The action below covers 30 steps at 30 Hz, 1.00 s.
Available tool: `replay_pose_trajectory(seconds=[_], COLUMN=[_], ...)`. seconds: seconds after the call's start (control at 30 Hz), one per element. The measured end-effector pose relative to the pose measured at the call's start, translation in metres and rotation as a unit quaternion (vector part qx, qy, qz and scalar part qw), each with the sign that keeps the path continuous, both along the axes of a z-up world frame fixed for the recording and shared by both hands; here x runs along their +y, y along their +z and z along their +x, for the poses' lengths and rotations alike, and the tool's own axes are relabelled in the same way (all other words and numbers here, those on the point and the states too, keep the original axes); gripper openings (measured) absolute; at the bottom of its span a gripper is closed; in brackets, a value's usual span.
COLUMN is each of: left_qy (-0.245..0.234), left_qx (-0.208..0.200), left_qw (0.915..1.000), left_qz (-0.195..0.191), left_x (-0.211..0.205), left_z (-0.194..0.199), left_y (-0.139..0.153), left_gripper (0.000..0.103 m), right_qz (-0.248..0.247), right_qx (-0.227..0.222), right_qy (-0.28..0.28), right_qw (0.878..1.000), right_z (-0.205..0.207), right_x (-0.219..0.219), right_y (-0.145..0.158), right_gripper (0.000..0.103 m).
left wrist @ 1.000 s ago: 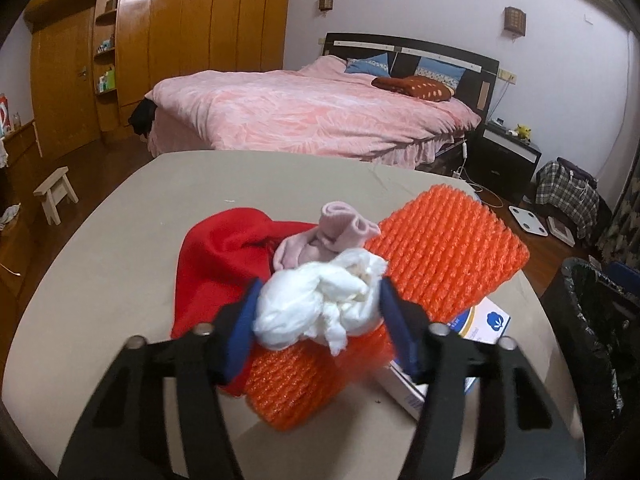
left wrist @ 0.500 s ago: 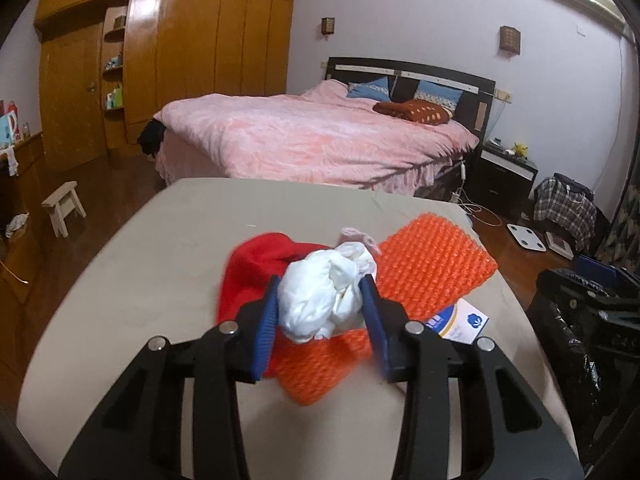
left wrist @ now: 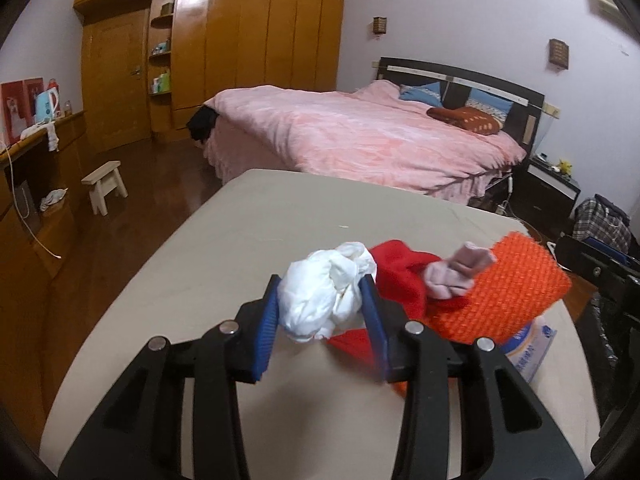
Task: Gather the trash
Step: 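Lift the white tissue with the left gripper while the right gripper grasps the pink sock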
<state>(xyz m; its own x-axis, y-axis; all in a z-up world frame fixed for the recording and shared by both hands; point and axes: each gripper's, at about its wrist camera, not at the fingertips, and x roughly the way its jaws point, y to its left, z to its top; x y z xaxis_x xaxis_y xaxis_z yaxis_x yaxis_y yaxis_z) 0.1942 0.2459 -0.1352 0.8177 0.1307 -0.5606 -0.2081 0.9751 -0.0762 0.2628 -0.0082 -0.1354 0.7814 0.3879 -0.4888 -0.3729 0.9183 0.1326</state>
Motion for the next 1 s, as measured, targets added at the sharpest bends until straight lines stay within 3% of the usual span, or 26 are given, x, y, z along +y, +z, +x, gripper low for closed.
replay_pose_trajectory(seconds=[0.33,0.53,0.63,0.8,1.0], left_qy=[0.016,0.019,0.018,0.017,0.015], left_qx=[0.001,0.002,0.002,0.003,0.003], left_qw=[0.9999,0.9998,0.9998,0.9998,0.9999], left_qz=[-0.003,-0.005,-0.005,-0.005,-0.004], left_x=[0.02,0.021,0.022,0.023,0.019], left_z=[0.002,0.003,0.004,0.005,0.004], left_y=[-0.003,-0.002,-0.002,-0.002,0.0], left_gripper=[0.038,0.038,0.038,0.039,0.038], right_qz=[-0.014,-0.029,-0.03,-0.028,-0.014], right_qx=[0.025,0.041,0.056,0.073,0.072], right_qy=[0.034,0.05,0.057,0.066,0.076], right_qw=[0.999,0.997,0.996,0.995,0.994], right_z=[0.023,0.032,0.036,0.037,0.031], right_x=[0.039,0.055,0.059,0.06,0.052], right_y=[-0.02,-0.033,-0.039,-0.044,-0.037], right_gripper=[0.077,0.063,0.054,0.026,0.016])
